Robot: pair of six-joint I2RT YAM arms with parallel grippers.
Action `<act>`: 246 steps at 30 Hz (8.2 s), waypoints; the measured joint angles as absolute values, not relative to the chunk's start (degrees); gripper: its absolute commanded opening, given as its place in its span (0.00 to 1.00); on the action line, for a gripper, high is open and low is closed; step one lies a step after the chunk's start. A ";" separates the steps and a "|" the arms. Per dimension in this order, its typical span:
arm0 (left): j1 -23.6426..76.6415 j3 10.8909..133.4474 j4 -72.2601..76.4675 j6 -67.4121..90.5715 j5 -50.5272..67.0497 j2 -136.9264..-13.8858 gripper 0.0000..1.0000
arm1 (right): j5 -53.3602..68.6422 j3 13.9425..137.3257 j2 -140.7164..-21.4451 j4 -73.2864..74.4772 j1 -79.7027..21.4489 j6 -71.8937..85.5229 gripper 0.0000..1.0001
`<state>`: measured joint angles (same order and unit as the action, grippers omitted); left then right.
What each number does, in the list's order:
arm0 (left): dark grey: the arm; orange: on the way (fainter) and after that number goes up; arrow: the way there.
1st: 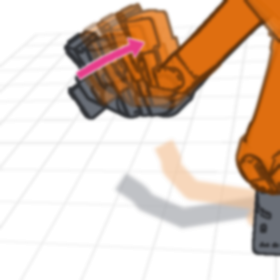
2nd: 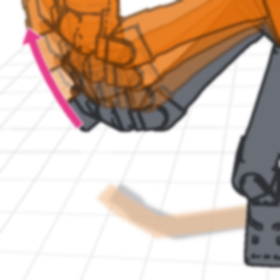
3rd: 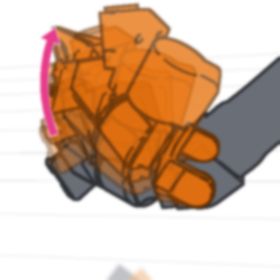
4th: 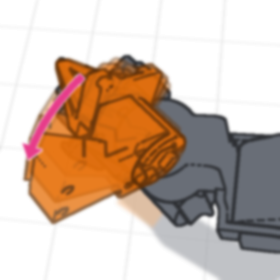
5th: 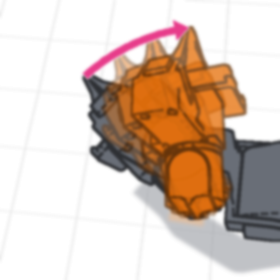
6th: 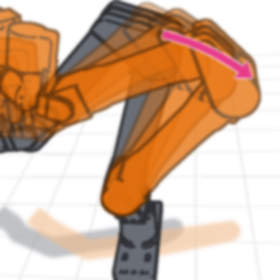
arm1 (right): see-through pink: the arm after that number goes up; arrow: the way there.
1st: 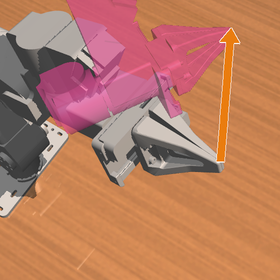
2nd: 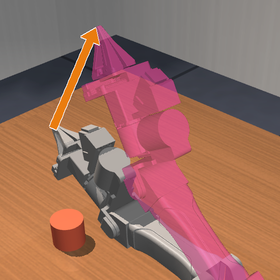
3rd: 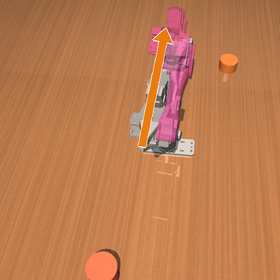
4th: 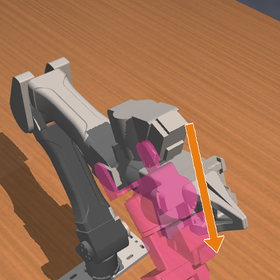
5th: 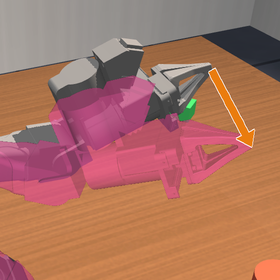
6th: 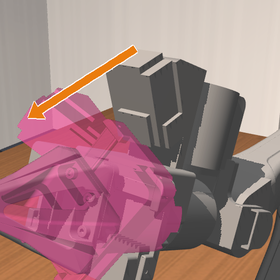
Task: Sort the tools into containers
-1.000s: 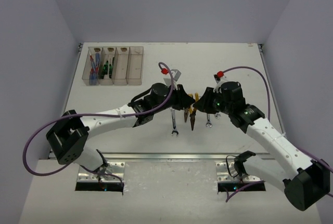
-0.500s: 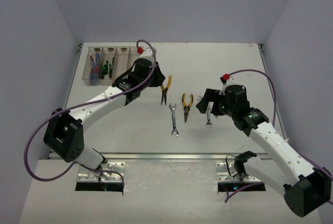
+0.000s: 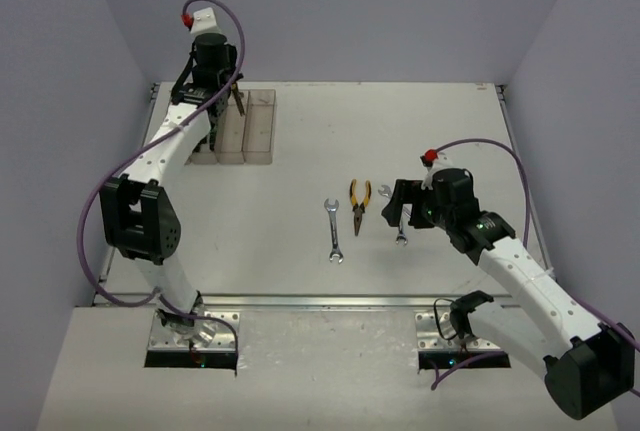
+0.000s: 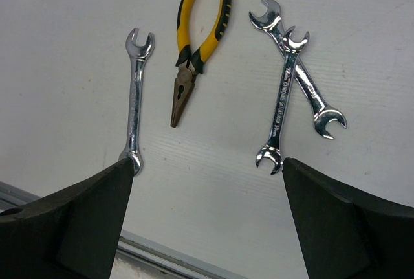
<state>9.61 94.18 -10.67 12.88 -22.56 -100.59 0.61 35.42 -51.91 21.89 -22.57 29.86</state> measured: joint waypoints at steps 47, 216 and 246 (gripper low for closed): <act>2.58 61.19 -12.93 31.38 -0.67 -43.28 1.00 | 3.66 36.77 -66.03 22.77 -23.57 34.11 0.95; 5.20 39.75 -26.93 20.76 2.66 -34.07 1.00 | -12.09 75.05 -113.71 35.79 -45.73 39.28 0.44; 6.35 39.72 -24.79 20.92 9.82 -31.12 1.00 | -5.39 75.00 -115.04 36.60 -44.42 38.97 0.00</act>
